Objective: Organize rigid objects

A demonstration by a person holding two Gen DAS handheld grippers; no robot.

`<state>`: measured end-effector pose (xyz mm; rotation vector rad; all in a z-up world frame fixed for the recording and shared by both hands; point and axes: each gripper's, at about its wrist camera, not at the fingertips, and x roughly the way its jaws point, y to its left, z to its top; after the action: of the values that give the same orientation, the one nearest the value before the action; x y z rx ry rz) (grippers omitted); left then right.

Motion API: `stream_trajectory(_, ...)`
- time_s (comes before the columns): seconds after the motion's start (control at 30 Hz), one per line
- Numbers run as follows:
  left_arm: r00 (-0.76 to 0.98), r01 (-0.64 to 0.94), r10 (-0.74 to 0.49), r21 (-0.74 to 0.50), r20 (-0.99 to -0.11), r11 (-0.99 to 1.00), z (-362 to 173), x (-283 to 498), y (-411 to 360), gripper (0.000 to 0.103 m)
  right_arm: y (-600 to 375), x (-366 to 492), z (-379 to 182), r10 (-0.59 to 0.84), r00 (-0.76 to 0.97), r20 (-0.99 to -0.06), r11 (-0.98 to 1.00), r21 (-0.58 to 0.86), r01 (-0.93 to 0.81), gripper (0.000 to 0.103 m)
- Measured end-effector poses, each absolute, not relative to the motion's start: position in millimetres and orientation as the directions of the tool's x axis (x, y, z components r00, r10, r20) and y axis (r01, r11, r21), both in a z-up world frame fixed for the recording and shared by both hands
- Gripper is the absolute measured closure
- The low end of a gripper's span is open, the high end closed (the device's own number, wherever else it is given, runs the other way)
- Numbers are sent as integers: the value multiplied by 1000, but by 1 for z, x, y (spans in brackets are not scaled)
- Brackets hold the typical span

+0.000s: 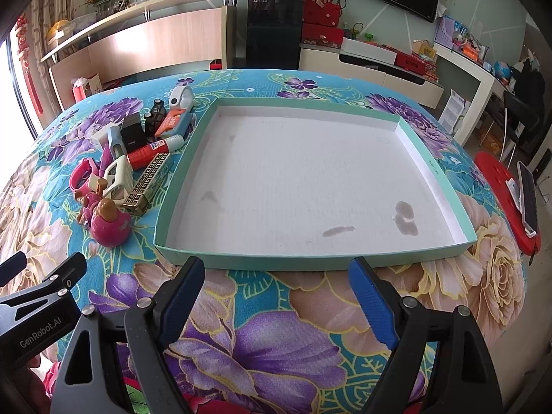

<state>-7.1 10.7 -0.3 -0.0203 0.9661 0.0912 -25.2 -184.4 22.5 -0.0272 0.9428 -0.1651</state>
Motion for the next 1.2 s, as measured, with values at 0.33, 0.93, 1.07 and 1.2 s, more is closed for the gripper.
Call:
stream_trajectory(0.33,560,-98,77,27,-825,995,-2,-7,9,0,-185,-25,23,-152,576,-803,987,-92,133,17)
stream_trajectory(0.93,559,-101,80,28,-826,994,-3,-7,9,0,-186,-26,23,-153,580,-800,987,-90,136,17)
stream_trajectory(1.07,559,-102,80,28,-825,994,-3,-7,9,0,-186,-26,23,-152,581,-800,987,-89,136,17)
stream_trajectory(1.2,559,-102,81,28,-825,994,-2,-7,9,0,-186,-26,23,-153,581,-799,987,-89,137,17)
